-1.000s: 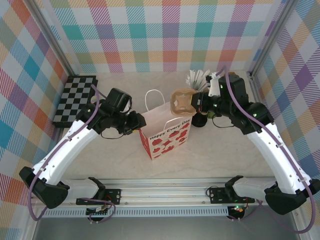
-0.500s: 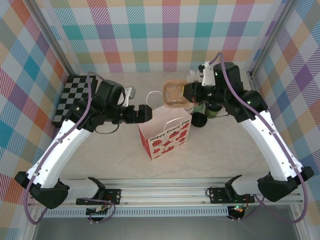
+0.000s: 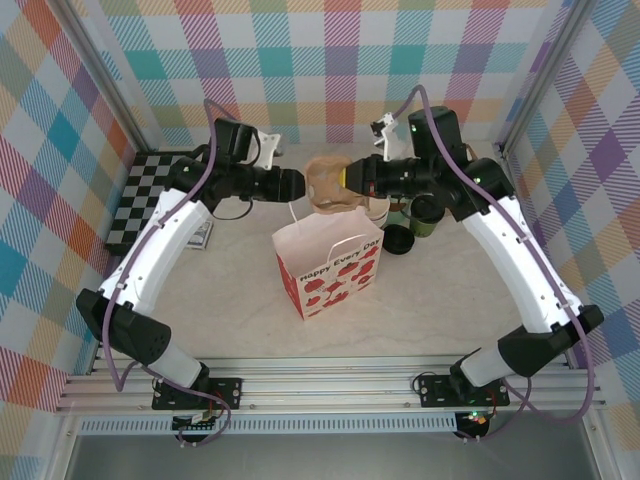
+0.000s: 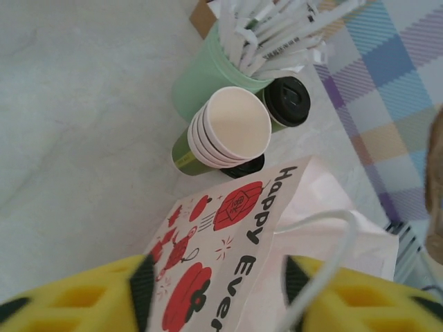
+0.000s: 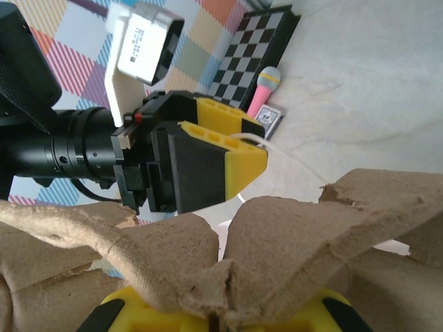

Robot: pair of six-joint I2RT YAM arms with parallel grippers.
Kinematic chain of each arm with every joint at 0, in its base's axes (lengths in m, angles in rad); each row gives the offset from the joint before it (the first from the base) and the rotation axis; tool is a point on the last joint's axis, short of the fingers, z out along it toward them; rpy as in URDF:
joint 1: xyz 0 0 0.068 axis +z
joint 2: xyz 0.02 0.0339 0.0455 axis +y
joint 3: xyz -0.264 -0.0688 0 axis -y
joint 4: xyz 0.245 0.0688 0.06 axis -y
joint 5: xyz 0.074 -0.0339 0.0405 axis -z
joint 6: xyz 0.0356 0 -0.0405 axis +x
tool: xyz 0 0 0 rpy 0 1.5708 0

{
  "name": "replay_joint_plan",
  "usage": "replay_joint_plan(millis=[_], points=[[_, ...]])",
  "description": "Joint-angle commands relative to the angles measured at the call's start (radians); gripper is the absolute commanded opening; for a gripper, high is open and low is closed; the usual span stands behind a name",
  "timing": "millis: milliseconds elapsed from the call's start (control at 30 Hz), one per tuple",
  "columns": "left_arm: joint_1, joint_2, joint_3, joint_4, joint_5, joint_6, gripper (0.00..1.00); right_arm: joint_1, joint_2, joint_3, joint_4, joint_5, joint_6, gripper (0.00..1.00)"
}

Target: Pack the takeout coffee

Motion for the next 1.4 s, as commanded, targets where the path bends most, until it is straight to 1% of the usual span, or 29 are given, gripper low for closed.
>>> replay_joint_plan(millis=[0,100,167,267,367,533,700,1000,1233,1367], points=[[0.014,-0.001,0.021,0.034,0.068,0.008,0.39,0.000,0.037,0.036,-0.020,-0.113,0.015,0.01],[0.017,0.018,0.024,0.021,0.097,-0.004,0.26,0.002,0.072,0.041,-0.026,-0.166,0.013,0.01],[0.017,0.030,0.030,0.004,0.098,-0.007,0.08,0.003,0.095,0.042,-0.043,-0.188,0.008,0.01],[0.017,0.035,0.024,-0.001,0.097,-0.005,0.02,0.011,0.122,0.046,-0.071,-0.211,-0.006,0.00],[0.017,0.039,0.029,-0.002,0.103,-0.002,0.00,0.021,0.137,0.043,-0.111,-0.196,-0.027,0.00],[0.020,0.042,0.035,-0.006,0.032,-0.017,0.00,0.023,0.148,0.022,-0.173,-0.142,-0.041,0.00],[0.029,0.043,0.032,0.005,0.035,-0.035,0.00,0.024,0.134,-0.010,-0.213,-0.084,-0.060,0.00],[0.031,0.036,0.030,0.020,0.049,-0.047,0.00,0.070,0.161,-0.005,-0.273,0.101,-0.053,0.00],[0.032,0.035,0.030,0.022,0.038,-0.059,0.00,0.134,0.171,0.006,-0.311,0.303,-0.032,0.00],[0.034,0.036,0.033,0.027,0.041,-0.072,0.00,0.169,0.185,-0.003,-0.316,0.349,-0.034,0.00]])
